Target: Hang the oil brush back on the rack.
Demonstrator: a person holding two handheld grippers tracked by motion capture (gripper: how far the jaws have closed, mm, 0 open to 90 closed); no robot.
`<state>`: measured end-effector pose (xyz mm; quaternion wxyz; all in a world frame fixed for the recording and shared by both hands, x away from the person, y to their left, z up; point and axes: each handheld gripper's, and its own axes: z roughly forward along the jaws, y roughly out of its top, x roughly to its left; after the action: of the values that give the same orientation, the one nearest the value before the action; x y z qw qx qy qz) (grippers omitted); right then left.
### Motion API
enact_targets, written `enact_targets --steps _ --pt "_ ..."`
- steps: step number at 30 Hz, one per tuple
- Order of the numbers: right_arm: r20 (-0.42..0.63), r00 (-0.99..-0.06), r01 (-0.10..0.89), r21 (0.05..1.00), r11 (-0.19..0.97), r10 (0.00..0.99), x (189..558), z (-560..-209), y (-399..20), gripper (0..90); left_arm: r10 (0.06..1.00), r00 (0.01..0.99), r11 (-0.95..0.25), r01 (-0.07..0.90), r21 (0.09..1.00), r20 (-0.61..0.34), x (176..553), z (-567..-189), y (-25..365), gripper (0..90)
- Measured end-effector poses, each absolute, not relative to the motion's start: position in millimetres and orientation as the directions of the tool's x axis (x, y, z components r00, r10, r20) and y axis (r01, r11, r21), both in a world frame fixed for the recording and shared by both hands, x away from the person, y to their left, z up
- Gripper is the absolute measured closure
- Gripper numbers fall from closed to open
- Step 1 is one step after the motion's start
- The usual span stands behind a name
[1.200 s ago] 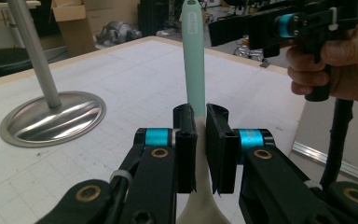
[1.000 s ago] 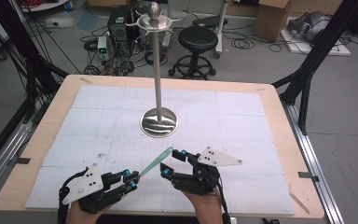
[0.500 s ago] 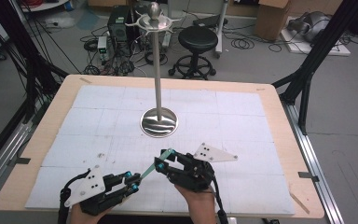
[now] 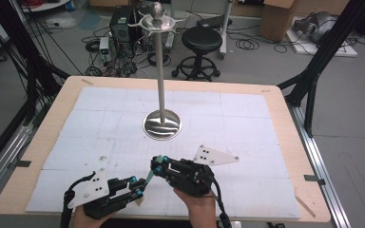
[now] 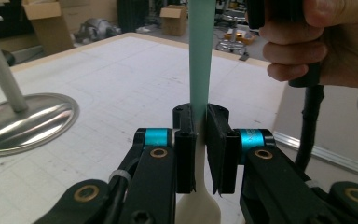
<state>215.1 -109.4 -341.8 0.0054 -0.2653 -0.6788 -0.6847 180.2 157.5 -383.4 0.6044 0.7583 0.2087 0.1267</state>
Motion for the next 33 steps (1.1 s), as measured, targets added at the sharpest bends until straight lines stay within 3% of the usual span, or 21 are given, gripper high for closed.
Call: enact_targets --steps 3,6,12,20,26,33 --pt "0.334 -0.877 0.342 0.939 -0.040 0.345 213.8 -335.1 -105.4 82.2 0.423 0.902 -0.168 0.170 0.971 -0.085 182.9 -383.3 160.2 81.2" --pt "0.324 -0.900 0.330 0.943 -0.030 0.291 216.2 -328.9 -106.4 82.2 0.374 0.919 -0.140 0.189 0.972 -0.125 189.1 -384.4 165.7 63.6" --pt "0.293 -0.936 0.301 0.954 0.012 0.193 221.8 -326.8 -110.2 82.2 0.269 0.941 -0.091 0.237 0.967 -0.205 195.4 -385.5 171.3 55.8" --pt "0.246 -0.968 0.247 0.969 0.022 0.040 226.4 -326.7 -106.4 82.1 0.179 0.960 -0.129 0.240 0.962 -0.215 193.5 -388.3 163.6 57.3" --pt "0.238 -0.971 0.238 0.971 0.038 -0.005 227.2 -327.1 -104.3 82.1 0.160 0.964 -0.154 0.235 0.960 -0.211 192.5 -389.8 160.8 70.2" --pt "0.244 -0.970 0.243 0.969 0.037 -0.017 228.6 -327.9 -104.4 82.1 0.160 0.968 -0.164 0.221 0.961 -0.196 192.5 -389.4 162.9 79.3"
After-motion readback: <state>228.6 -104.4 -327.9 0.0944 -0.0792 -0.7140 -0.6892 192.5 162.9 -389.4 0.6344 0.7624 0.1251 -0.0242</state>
